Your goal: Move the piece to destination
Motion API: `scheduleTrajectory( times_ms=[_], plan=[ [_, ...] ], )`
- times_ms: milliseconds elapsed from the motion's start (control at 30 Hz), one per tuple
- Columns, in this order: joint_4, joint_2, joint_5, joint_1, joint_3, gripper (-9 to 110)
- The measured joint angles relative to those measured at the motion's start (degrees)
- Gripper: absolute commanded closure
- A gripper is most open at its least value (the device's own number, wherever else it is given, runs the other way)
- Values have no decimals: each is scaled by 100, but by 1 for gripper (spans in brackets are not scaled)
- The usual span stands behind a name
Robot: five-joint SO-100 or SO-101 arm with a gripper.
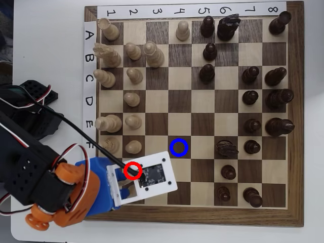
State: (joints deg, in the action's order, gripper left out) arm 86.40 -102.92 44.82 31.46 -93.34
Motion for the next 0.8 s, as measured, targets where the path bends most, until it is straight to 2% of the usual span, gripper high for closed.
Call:
scheduleTrajectory(
  times_ms=[333,800],
  plan=[
    [88,149,-88,35,0,81],
    [193,255,1063,-369,0,80]
  ],
)
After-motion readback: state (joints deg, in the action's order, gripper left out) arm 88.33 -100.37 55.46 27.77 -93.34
